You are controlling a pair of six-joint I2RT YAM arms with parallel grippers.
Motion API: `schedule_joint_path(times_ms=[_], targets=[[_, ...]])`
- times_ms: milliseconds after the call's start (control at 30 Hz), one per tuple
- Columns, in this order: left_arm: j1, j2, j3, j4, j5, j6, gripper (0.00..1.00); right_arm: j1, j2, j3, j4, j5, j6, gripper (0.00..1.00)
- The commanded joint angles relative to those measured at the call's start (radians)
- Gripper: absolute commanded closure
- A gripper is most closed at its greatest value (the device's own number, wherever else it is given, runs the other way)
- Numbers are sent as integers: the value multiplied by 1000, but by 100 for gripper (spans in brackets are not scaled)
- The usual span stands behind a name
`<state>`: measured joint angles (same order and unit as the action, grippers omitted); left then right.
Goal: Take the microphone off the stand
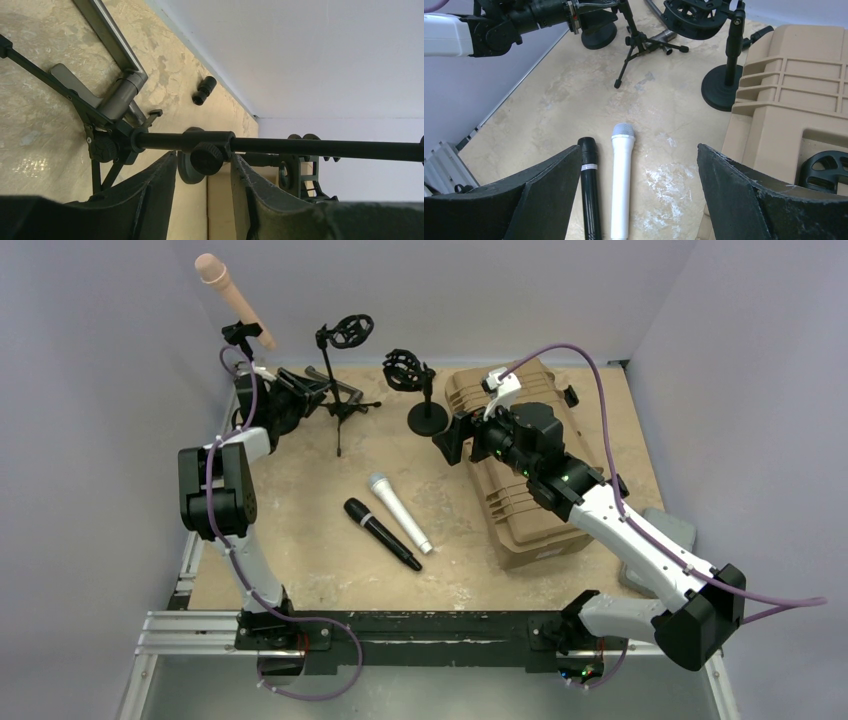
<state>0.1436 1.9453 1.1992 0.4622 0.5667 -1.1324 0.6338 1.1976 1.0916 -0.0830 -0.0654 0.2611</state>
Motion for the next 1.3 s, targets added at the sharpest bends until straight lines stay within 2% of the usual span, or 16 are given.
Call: schedule_joint_path(times_ms=[0, 133, 233, 400, 500, 633, 833, 1067, 1267], targets=[[-1, 10, 53, 18, -20, 40, 60, -3, -34, -1, 27, 15, -10, 17], [-1, 24, 50, 38, -16, 20, 67, -2, -33, -1, 28, 16, -10, 17], [-1, 38, 43, 81, -6, -16, 88, -3, -34, 3, 27, 16, -10, 17], [0, 51, 30, 115, 8, -98, 100, -2, -33, 6, 24, 17, -12, 17], [-1, 45, -22, 180, 5, -214, 100, -3, -36, 5, 25, 19, -13, 17], [-2, 39, -123, 293, -26, -456, 100, -3, -32, 3, 27, 17, -13, 17], [-12, 16, -238, 320, -102, -734, 100, -2, -27, 4, 28, 13, -13, 17], [-20, -30, -226, 172, -160, -956, 100, -3, -29, 12, 19, 25, -3, 17], [-42, -52, -72, -141, -133, -1007, 100, -3, -49, -4, 30, 2, 39, 18]])
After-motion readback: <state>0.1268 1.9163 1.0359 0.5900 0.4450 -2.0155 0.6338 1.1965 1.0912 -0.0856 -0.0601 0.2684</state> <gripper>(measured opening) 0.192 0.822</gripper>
